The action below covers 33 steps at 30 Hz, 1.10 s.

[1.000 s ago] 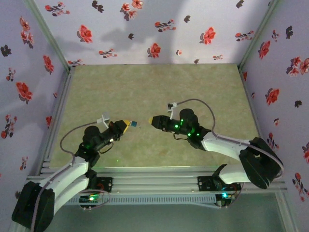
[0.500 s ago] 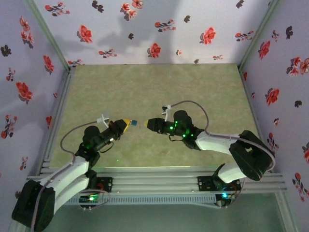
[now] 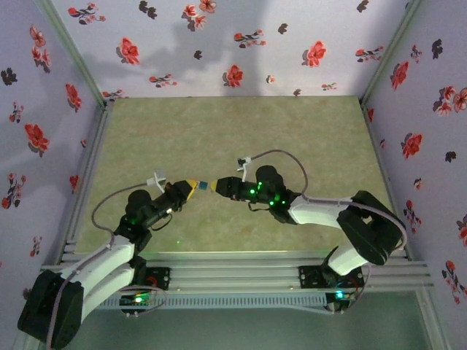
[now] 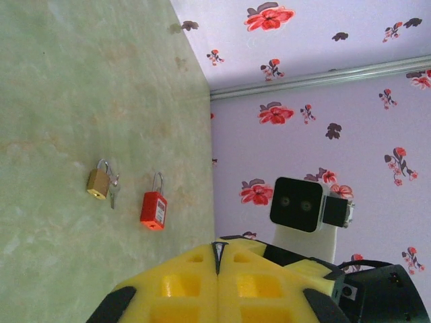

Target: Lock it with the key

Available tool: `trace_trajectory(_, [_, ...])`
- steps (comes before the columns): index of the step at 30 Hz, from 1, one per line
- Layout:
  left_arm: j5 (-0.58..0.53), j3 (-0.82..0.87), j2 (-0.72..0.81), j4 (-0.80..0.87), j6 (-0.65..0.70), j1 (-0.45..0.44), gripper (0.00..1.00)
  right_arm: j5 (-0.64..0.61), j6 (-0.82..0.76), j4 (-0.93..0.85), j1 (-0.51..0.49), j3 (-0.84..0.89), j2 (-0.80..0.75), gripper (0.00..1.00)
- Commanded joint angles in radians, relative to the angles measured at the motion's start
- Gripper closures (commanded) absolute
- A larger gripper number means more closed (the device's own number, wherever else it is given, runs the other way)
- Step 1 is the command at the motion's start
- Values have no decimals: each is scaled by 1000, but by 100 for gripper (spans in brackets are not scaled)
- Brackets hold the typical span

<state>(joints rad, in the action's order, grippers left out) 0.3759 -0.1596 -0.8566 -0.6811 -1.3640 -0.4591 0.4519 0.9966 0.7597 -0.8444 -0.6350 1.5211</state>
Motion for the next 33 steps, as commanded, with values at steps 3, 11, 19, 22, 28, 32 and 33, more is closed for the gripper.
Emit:
trace_trajectory(3, [-12, 13, -1, -64, -15, -7, 100, 10, 5, 55, -7, -26, 31, 68])
trace_trajectory(11, [-12, 20, -2, -69, -21, -10, 100, 27, 7, 91, -8, -34, 54, 70])
trace_trajectory(19, [-13, 18, -2, -71, -24, -10, 100, 44, 5, 100, -14, -46, 73, 71])
trace_trajectory(22, [-15, 19, -2, -70, -24, -11, 100, 45, 4, 99, -15, -45, 78, 71])
trace_trajectory(28, [-15, 19, -3, -69, -22, -10, 100, 49, 4, 108, -14, -43, 87, 77])
trace_trajectory(32, [-16, 17, -7, -69, -22, -11, 100, 54, 5, 115, -14, -44, 87, 78])
trace_trajectory(33, [-15, 17, -7, -69, -22, -12, 100, 55, 5, 118, -15, -45, 89, 78])
